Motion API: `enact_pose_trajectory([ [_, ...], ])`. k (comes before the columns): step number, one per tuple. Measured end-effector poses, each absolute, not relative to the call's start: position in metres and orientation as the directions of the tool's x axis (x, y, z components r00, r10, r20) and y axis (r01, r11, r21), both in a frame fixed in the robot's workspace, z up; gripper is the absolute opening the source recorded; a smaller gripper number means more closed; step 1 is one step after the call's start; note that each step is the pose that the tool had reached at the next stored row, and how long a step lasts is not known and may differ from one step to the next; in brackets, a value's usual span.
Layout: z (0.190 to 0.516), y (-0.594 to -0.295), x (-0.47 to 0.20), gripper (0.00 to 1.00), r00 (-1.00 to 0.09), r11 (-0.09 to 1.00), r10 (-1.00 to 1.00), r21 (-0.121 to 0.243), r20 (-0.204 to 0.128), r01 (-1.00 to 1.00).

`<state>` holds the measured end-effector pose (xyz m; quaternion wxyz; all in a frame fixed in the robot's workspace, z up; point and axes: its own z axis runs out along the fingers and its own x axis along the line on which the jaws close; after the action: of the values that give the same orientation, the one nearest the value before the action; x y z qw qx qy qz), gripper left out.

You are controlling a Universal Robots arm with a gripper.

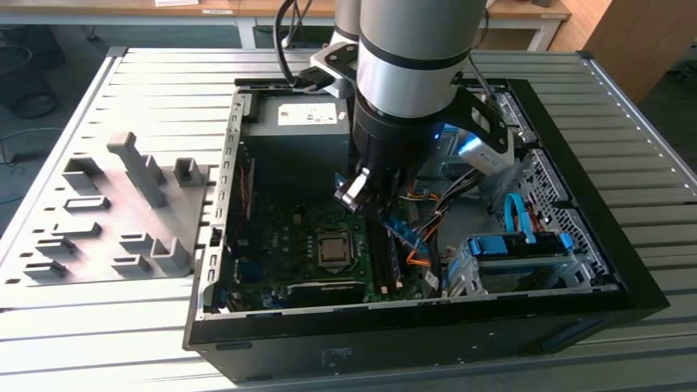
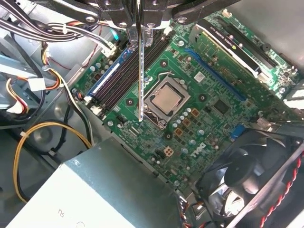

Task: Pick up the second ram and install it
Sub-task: 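Insert the second ram into the second slot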

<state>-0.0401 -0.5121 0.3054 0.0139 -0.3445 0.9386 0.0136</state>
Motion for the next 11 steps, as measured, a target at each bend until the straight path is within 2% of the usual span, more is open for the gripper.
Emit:
enact_pose_trajectory([
  [11,0.3053,-0.5121,-0.0401,0.14,-0.801,0.801,-0.597,0.016,-0.035,-0.598],
])
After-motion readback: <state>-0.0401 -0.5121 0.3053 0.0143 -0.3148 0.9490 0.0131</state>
